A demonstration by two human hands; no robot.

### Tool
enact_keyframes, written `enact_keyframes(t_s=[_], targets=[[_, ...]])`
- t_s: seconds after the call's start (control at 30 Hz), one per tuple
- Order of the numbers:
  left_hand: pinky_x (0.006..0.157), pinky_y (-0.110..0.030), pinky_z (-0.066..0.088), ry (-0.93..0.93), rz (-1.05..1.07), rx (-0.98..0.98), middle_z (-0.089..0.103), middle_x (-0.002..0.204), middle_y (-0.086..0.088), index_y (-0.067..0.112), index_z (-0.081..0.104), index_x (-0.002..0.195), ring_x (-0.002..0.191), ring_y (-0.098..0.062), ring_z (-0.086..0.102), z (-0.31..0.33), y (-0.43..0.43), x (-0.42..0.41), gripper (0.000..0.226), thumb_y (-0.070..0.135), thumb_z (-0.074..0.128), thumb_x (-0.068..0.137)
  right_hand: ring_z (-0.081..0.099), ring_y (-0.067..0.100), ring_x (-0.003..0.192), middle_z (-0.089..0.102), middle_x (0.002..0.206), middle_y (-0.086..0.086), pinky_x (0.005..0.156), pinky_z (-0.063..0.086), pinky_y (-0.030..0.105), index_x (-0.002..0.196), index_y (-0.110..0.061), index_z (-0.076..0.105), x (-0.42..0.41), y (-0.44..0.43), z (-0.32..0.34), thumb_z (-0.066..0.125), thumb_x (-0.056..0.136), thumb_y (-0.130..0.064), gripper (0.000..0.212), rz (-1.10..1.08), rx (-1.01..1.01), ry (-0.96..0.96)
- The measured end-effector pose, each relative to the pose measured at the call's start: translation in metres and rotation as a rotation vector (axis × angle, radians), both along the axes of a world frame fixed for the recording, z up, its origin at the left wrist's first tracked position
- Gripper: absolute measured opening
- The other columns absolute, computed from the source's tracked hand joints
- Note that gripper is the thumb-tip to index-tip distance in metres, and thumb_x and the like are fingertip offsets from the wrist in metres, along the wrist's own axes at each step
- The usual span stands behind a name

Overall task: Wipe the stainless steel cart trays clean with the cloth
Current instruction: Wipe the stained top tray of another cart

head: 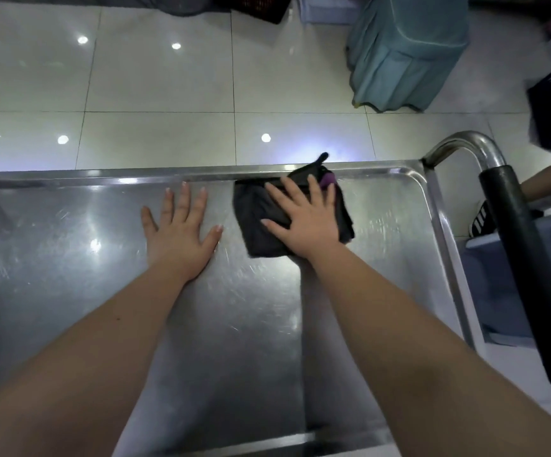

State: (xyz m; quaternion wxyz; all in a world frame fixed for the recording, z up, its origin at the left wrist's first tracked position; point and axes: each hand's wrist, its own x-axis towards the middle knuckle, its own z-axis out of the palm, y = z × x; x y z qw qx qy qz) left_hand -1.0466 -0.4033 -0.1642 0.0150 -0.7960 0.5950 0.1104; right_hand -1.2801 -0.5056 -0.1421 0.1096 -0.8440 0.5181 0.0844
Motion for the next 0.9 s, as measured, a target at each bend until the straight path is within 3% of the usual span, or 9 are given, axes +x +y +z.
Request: enact_keyframes(t_s=[0.13,0.23,0.33,0.47,0.63,0.9], targets=[[0.116,-0.059,-0.010,0.006,-0.002,-0.013,-0.015,0.164,0.005,0.040,-0.014,0.153,0.151,-0.023,-0.012,-0.001,0.000,0.000,0.073,0.072,0.004,0.090,-0.001,0.036,0.149,0.007,0.163,-0.016,0.116,-0.005,0.061,0.149,-0.055,0.004,-0.099,-0.038,-0.003,0.026,0.085,-0.080,0.072,-0.269,-0.050,0.044],[0.115,-0.060,-0.009,0.011,-0.009,-0.036,-0.013,0.164,0.005,0.040,-0.011,0.154,0.151,-0.025,-0.009,-0.002,0.000,-0.002,0.074,0.072,0.005,0.090,-0.002,0.036,0.149,0.002,0.164,-0.015,0.116,-0.003,0.062,0.149,-0.054,0.002,-0.151,-0.051,0.000,0.017,0.083,-0.083,0.074,-0.453,-0.004,0.048],[0.115,-0.062,-0.008,0.000,-0.010,-0.039,-0.011,0.165,0.004,0.038,-0.009,0.155,0.151,-0.027,-0.008,-0.002,0.000,-0.003,0.073,0.071,0.004,0.091,-0.004,0.038,0.149,-0.001,0.164,-0.015,0.114,-0.006,0.065,0.150,-0.052,-0.001,-0.137,-0.046,-0.003,0.011,0.082,-0.082,0.075,-0.521,-0.027,0.075],[0.115,-0.063,-0.010,-0.017,-0.012,-0.004,-0.016,0.164,0.003,0.037,-0.015,0.154,0.150,-0.027,-0.012,-0.001,-0.001,-0.002,0.072,0.069,0.001,0.091,-0.007,0.043,0.147,-0.007,0.163,-0.015,0.112,-0.009,0.067,0.149,-0.053,-0.007,-0.060,-0.027,-0.005,0.010,0.081,-0.082,0.076,-0.387,-0.022,0.054],[0.115,-0.064,-0.007,0.002,-0.005,-0.007,-0.013,0.164,0.002,0.034,-0.009,0.156,0.150,-0.026,-0.011,0.002,-0.001,-0.002,0.066,0.055,0.016,0.098,-0.013,0.045,0.145,-0.011,0.163,-0.015,0.106,-0.019,0.068,0.149,-0.053,-0.008,0.059,0.013,-0.010,0.005,0.079,-0.083,0.077,-0.173,-0.016,0.001],[0.114,-0.065,-0.009,0.023,-0.024,0.038,-0.021,0.163,0.004,0.034,-0.015,0.153,0.149,-0.025,-0.017,0.003,-0.001,0.000,0.063,0.052,0.012,0.099,-0.011,0.041,0.147,-0.002,0.164,-0.012,0.109,-0.016,0.066,0.149,-0.053,-0.006,0.040,0.057,-0.006,0.007,0.082,-0.080,0.073,-0.130,0.008,0.015]])
